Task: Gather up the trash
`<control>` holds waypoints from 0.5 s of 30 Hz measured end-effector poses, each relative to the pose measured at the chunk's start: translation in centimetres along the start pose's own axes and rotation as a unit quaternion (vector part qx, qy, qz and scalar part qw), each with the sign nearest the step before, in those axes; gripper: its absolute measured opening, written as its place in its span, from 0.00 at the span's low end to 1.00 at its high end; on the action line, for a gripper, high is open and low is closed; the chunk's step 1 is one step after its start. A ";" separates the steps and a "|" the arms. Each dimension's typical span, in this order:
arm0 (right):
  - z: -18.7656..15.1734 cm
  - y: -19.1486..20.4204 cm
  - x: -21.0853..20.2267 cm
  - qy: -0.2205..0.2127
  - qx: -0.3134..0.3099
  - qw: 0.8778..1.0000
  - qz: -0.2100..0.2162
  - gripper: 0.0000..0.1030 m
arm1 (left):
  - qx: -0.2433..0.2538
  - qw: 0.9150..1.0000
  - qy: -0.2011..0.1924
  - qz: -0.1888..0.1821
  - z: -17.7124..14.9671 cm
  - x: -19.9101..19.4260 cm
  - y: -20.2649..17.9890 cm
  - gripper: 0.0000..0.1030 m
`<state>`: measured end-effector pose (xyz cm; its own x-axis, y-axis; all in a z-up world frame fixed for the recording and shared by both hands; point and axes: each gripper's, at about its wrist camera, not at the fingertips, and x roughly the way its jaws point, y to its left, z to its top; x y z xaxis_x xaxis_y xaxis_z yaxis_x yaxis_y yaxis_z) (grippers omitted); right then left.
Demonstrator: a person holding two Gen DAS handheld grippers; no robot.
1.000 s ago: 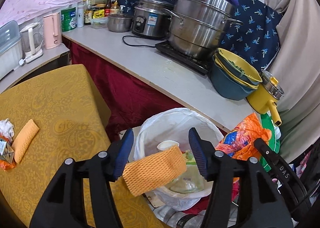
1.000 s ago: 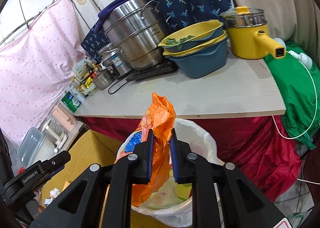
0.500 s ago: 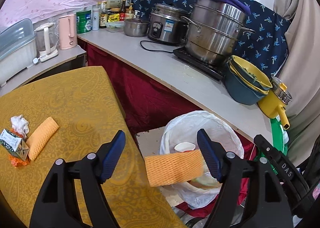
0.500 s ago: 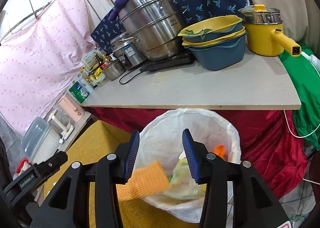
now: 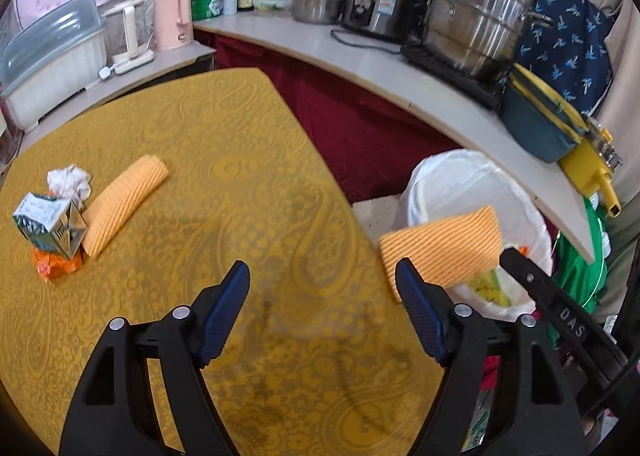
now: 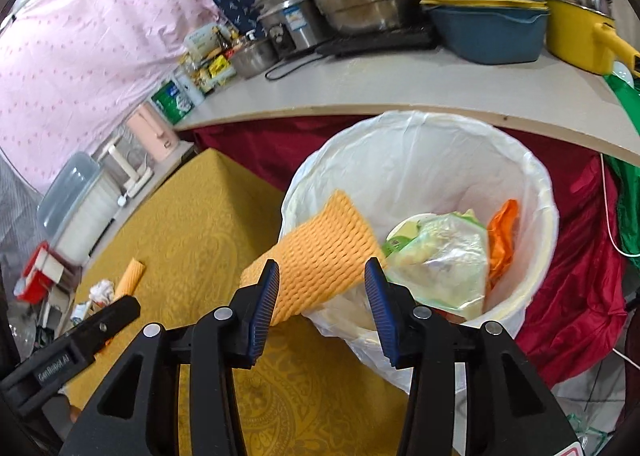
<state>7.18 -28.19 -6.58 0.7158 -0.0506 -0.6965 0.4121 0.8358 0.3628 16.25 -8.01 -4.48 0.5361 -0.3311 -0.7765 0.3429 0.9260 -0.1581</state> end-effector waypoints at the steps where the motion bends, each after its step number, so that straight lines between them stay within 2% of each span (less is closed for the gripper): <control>1: 0.0 0.2 0.7 0.004 -0.007 1.000 -0.005 0.42 | -0.001 1.000 0.004 0.001 -0.2 0.3 0.1 0.69; 9: 0.7 -1.5 6.5 0.061 -0.028 0.994 -0.083 0.38 | 0.005 1.000 0.013 0.006 -0.6 1.7 0.4 0.69; 11: 0.7 -2.0 7.1 0.070 -0.032 0.992 -0.101 0.31 | 0.005 1.000 0.013 0.007 -0.6 1.9 0.4 0.69; 13: 1.0 -2.9 6.7 0.058 -0.017 0.992 -0.110 0.31 | 0.003 1.000 0.014 0.008 -0.4 2.1 0.6 0.69; 15: 1.4 -3.7 5.3 0.030 0.009 0.995 -0.092 0.31 | 0.000 1.000 0.012 0.009 -0.3 2.2 0.9 0.69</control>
<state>10.21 -32.28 -10.70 0.5921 -0.1682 -0.7882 0.5433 0.8056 0.2362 17.50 -7.86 -6.46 0.5228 -0.3104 -0.7939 0.3334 0.9316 -0.1447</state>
